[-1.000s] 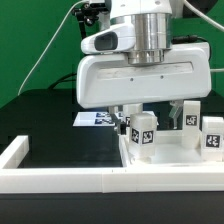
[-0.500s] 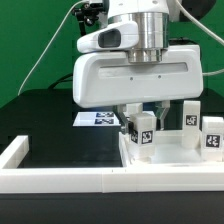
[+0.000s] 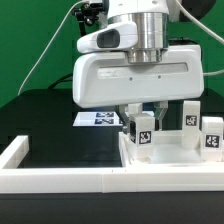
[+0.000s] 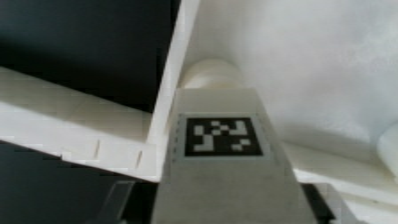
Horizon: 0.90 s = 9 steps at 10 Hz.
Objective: Assemble square table
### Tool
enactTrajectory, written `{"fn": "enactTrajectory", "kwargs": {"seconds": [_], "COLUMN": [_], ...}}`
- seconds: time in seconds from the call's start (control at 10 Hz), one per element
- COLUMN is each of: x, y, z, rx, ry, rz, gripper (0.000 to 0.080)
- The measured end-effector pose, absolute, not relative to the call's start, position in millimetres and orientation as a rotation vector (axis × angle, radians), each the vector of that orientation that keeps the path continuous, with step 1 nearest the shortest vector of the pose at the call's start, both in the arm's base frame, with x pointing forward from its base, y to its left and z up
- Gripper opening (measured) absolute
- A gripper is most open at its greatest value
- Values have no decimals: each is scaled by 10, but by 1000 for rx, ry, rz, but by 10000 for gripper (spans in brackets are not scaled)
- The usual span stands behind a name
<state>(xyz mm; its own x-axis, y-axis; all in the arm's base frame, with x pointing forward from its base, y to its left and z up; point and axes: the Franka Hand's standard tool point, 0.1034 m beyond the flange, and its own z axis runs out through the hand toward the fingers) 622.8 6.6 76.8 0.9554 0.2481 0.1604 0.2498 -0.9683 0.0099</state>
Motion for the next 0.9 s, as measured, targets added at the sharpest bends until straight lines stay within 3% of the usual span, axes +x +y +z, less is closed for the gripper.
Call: {"fn": "enactTrajectory", "kwargs": {"seconds": [0.9], "x": [6197], "y": [57], "z": [737], "rx": [-2778], "ry": [1231], "rz": [-215], "gripper": [290]}}
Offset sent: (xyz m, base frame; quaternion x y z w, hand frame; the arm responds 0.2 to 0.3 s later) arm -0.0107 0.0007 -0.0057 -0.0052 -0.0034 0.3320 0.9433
